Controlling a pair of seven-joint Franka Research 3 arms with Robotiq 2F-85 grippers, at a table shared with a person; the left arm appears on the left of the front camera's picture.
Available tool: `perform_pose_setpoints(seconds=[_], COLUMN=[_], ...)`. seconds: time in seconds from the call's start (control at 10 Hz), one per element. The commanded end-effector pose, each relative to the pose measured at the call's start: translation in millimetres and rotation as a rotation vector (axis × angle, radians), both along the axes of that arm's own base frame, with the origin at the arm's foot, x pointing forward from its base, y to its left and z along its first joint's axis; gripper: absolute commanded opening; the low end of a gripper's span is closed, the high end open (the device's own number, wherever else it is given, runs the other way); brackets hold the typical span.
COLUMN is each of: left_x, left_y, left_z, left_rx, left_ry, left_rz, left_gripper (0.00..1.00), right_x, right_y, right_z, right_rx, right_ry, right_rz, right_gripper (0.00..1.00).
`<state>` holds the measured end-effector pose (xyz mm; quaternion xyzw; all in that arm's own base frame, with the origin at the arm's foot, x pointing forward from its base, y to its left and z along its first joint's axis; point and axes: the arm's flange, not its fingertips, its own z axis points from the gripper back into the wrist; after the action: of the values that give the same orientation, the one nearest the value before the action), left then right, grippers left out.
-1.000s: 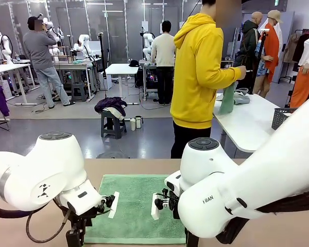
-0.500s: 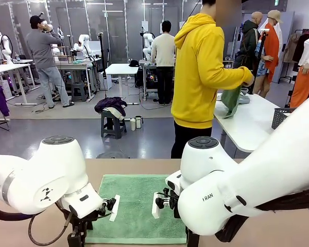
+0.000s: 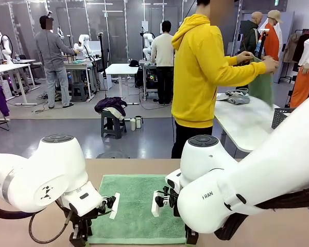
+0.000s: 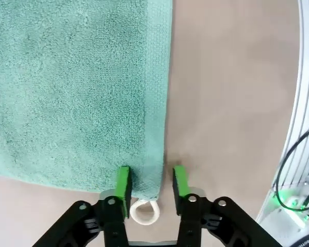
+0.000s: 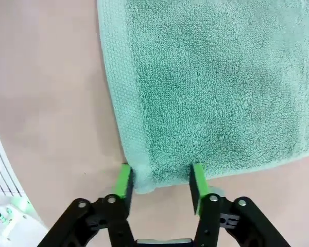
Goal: Fold the towels and place them in the basket.
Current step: When a person lays out a Towel with hook on the table, fold it in half twice.
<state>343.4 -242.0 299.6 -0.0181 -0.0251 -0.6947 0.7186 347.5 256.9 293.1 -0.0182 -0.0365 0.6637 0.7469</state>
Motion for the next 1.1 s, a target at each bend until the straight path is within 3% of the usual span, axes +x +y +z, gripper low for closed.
perform_pose_setpoints(seconds=[0.0,0.1,0.2,0.6,1.0], left_x=[-21.1,-21.3,-21.2,-22.4,-35.2], left_y=[11.0,11.2,10.6,12.8,15.9], left_z=[-11.3,-11.4,-11.2,-8.5,41.8], left_rx=[0.016,0.017,0.015,0.008,-0.011], left_ry=[-0.014,-0.016,-0.015,-0.016,-0.032], left_rz=[0.008,0.01,0.012,0.012,-0.006], left_gripper=[0.04,0.0,0.0,0.0,0.0], right_x=[0.0,-0.6,-0.2,-0.6,-8.3], right_y=[2.1,2.5,2.9,-0.1,6.5], right_z=[4.8,5.4,5.4,10.7,43.8], right_rx=[0.003,0.009,0.004,0.024,0.03], right_ry=[0.014,0.021,0.03,0.069,0.085], right_rz=[-0.034,-0.033,-0.034,-0.063,-0.079], right_gripper=[0.0,0.04,0.0,0.0,0.0])
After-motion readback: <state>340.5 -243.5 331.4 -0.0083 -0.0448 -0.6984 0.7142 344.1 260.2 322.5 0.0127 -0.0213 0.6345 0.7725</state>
